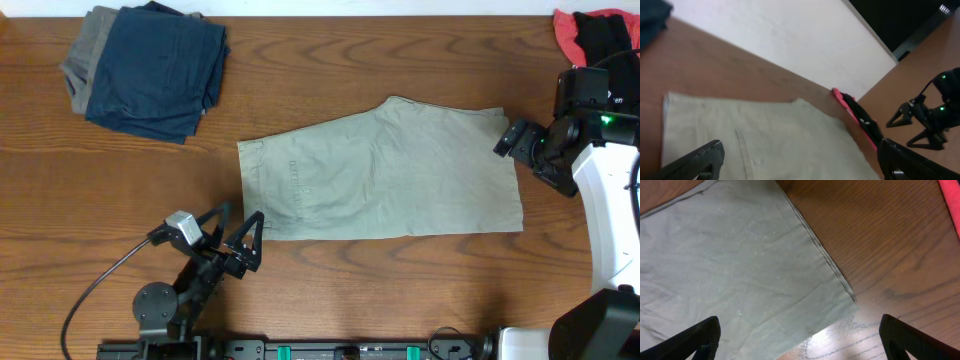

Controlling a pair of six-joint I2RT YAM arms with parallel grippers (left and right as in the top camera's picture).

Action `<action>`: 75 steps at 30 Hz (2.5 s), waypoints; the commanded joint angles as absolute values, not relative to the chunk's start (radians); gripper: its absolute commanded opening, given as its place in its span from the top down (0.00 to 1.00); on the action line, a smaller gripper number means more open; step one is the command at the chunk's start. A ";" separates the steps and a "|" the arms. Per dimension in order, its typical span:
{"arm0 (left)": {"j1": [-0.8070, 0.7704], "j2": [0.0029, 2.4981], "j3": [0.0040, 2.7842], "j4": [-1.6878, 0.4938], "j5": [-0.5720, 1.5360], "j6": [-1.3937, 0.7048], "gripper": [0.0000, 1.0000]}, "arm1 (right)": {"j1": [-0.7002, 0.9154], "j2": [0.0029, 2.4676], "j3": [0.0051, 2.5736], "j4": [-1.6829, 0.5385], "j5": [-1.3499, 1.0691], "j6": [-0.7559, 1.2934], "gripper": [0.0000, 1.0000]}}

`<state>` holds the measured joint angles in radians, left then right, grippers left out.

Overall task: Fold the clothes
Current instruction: 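Reach the left gripper to the shorts' left end and grasp it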

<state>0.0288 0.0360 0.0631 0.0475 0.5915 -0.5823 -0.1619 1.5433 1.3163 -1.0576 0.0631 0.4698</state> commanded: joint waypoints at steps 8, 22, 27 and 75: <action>0.027 0.519 0.561 -0.315 0.555 -0.205 0.02 | -0.169 1.532 1.321 -1.059 0.072 0.463 0.01; 0.027 1.397 1.142 -0.957 0.459 -0.049 0.02 | -0.169 1.532 1.321 -1.058 0.072 0.463 0.01; 0.027 1.563 1.142 -0.963 0.463 -0.053 0.02 | -0.169 1.532 1.321 -1.059 0.072 0.463 0.01; 0.027 1.826 1.052 -0.682 0.535 -0.053 0.01 | -0.163 1.532 1.321 -1.059 0.072 0.463 0.01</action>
